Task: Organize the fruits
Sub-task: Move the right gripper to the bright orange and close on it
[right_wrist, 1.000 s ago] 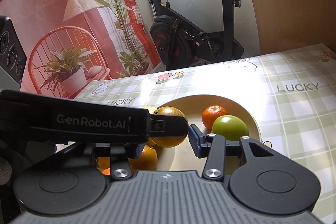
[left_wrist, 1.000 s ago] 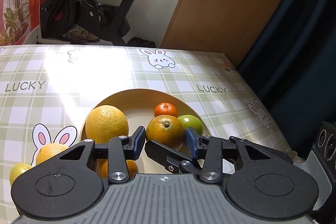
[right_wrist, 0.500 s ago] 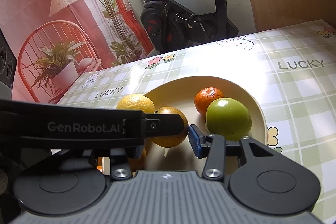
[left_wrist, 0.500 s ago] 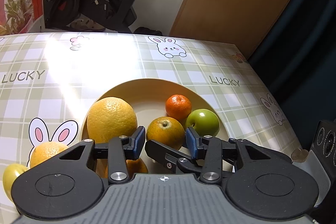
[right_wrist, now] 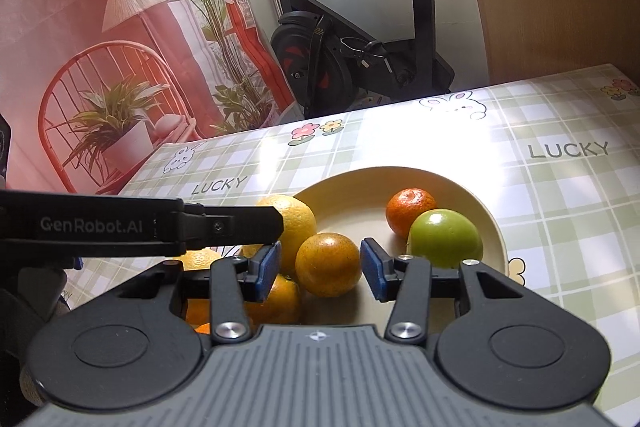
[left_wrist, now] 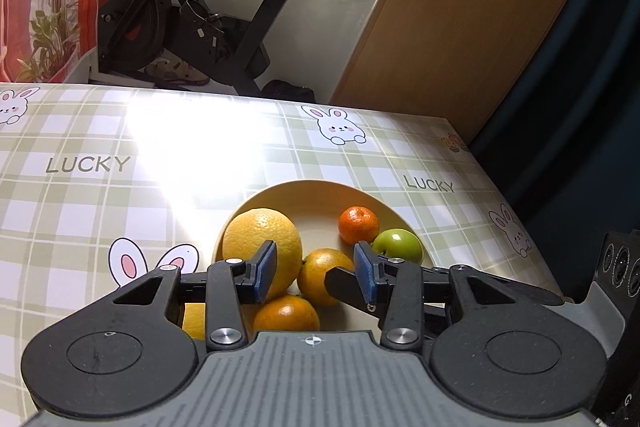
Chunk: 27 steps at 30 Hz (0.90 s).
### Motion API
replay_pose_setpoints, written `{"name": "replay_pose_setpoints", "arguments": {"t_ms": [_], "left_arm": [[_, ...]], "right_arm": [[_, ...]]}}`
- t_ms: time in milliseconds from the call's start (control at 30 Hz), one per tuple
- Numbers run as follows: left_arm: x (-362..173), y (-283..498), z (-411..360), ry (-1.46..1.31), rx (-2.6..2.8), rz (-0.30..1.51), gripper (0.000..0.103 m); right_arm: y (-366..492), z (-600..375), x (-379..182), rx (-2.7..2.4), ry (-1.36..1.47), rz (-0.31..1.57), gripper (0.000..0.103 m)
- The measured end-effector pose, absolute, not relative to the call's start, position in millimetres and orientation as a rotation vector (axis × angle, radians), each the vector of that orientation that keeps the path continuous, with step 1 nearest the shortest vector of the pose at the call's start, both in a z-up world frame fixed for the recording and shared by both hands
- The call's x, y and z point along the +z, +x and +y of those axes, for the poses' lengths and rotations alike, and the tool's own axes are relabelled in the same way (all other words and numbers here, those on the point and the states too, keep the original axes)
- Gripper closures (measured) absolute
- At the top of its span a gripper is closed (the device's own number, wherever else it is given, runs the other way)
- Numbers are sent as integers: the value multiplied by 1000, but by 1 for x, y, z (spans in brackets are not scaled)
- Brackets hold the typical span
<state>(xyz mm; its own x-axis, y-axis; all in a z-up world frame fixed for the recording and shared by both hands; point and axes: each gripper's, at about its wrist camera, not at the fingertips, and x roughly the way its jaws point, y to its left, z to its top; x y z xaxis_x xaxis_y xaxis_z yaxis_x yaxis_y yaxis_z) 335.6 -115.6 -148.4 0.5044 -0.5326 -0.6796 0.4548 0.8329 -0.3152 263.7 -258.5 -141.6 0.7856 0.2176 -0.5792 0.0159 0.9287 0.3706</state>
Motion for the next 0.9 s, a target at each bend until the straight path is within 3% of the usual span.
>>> {"name": "replay_pose_setpoints", "arguments": {"t_ms": [467, 900], "left_arm": [[-140, 329, -19, -203, -446, 833, 59], [-159, 314, -4, -255, -439, 877, 59]], "right_arm": [[253, -179, -139, 318, 173, 666, 55], [238, -141, -162, 335, 1, 674, 55]]}}
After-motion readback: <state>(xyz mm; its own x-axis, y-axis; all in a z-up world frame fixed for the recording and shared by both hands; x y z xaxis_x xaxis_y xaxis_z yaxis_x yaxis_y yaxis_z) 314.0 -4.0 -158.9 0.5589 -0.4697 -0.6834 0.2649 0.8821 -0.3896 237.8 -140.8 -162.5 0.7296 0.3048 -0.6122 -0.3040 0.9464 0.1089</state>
